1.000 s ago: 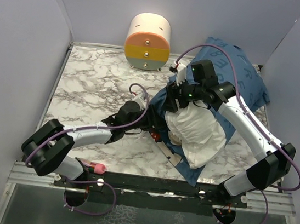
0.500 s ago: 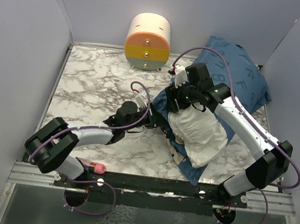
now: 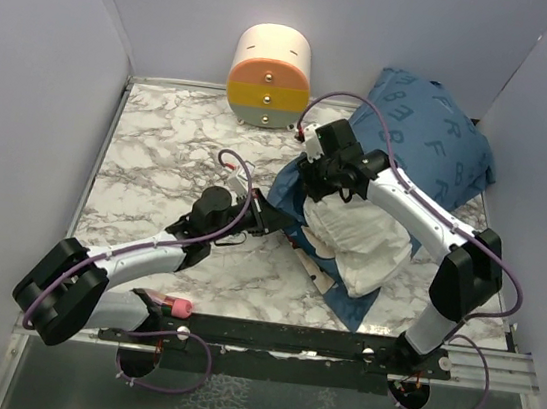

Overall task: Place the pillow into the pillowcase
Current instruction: Stuff the pillow into the pillowcase.

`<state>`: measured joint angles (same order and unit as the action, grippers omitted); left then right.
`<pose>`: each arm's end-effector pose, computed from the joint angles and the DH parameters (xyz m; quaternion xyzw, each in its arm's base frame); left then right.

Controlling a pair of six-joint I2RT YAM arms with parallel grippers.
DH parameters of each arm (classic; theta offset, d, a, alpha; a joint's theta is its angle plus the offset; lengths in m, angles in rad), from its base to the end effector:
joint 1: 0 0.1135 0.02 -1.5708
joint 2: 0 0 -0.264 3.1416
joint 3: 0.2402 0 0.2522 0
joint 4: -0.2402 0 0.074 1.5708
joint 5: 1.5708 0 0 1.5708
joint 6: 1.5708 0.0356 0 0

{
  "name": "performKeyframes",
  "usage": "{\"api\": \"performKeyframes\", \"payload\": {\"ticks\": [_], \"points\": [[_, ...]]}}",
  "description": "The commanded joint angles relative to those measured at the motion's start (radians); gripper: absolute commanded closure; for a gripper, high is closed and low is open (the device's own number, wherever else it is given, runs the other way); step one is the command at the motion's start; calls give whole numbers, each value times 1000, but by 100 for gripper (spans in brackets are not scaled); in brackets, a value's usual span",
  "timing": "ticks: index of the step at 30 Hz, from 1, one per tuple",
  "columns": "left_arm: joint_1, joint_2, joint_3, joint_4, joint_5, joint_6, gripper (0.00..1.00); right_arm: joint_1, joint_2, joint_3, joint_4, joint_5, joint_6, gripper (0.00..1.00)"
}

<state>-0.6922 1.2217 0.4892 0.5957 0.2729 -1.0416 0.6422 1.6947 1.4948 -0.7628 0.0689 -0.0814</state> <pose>0.1934 -0.1728 0.2276 -0.0418 0.7509 -0.5626 0.3432 0.2955 0.2180 0.2958 -0.3279 0.8955 0.0512 0.2966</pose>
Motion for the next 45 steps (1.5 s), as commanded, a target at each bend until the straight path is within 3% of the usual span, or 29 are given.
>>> {"api": "performKeyframes", "payload": {"ticks": [1, 3, 5, 6, 9, 13, 16, 21, 22, 23, 25, 26, 28, 31, 34, 36, 37, 39, 45], "points": [[28, -70, 21, 71, 52, -9, 100, -29, 23, 36, 7, -49, -12, 44], [51, -82, -1, 69, 62, -20, 100, -29, -20, 42, 56, -118, 5, 43], [75, -102, -28, 93, 70, -42, 100, -29, -13, 65, 35, 9, 7, 76], [87, -115, -36, 96, 75, -49, 100, -29, 12, 75, 5, 105, -4, 86], [117, -156, -28, 89, 110, -50, 100, -29, 63, 44, -25, 307, -44, 99], [129, -171, 44, 86, 191, -33, 100, -35, 76, -89, 83, 369, -42, 99], [128, -140, 105, 139, 258, -51, 100, -38, 156, -129, 106, 292, -11, 95], [128, -90, 138, 219, 338, -73, 100, -42, 176, -150, 188, 10, 41, 58], [130, -90, 133, 251, 340, -83, 100, -42, 174, -153, 198, -6, 38, 55], [131, -95, 126, 277, 341, -96, 100, -42, 179, -157, 203, 8, 32, 55], [133, -110, 116, 329, 338, -123, 100, -43, 217, -152, 180, 94, 9, 86], [135, -120, 115, 348, 339, -134, 100, -44, 240, -152, 167, 138, -1, 96], [137, -136, 125, 368, 348, -150, 100, -46, 264, -170, 167, 176, -13, 99], [139, -153, 155, 364, 377, -152, 100, -56, 249, -198, 196, 60, 9, 99], [147, -170, 141, 304, 388, -122, 100, -62, 183, -214, 267, -330, -18, 61], [163, -175, 76, 302, 382, -130, 100, -61, 119, -214, 315, -560, -39, 45], [177, -173, 31, 322, 380, -147, 100, -61, 88, -206, 325, -601, -40, 40], [206, -164, -48, 358, 378, -170, 100, -58, 41, -161, 304, -592, -43, 33], [273, -158, -143, 339, 378, -158, 100, -58, -12, 24, 96, -360, -51, 19]]}}
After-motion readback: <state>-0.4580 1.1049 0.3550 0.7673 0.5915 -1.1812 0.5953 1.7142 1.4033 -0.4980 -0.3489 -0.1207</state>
